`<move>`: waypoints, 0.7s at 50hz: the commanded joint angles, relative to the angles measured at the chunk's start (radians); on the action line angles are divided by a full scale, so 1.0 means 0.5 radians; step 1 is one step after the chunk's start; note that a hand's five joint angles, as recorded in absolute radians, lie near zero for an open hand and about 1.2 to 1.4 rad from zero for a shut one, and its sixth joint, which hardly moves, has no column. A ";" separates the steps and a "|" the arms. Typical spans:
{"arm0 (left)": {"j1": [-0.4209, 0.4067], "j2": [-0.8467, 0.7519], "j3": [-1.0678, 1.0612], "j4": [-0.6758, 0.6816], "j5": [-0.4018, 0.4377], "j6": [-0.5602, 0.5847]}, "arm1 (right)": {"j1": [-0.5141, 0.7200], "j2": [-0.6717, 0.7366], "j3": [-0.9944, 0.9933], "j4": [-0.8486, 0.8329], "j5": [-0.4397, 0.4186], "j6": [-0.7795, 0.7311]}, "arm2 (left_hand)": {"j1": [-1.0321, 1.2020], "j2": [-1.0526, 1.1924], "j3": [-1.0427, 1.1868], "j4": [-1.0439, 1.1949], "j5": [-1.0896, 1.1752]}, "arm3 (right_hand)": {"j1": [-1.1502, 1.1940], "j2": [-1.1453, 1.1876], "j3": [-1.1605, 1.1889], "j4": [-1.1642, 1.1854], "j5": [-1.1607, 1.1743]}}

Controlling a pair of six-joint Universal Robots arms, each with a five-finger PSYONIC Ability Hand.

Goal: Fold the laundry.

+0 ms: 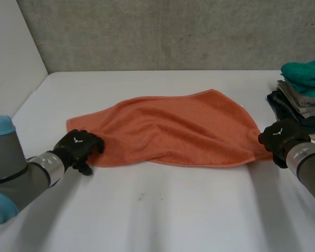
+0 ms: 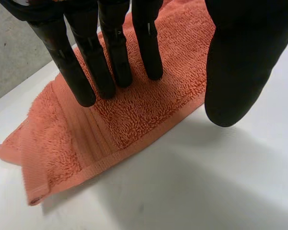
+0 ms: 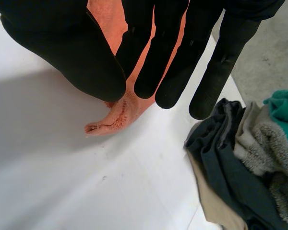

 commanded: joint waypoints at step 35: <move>-0.136 -0.478 0.722 -0.010 -0.257 0.049 | -0.021 0.156 0.019 -0.044 0.010 -0.020 | 1.589 1.547 1.530 1.552 1.564 | 0.539 0.418 0.403 0.392 0.411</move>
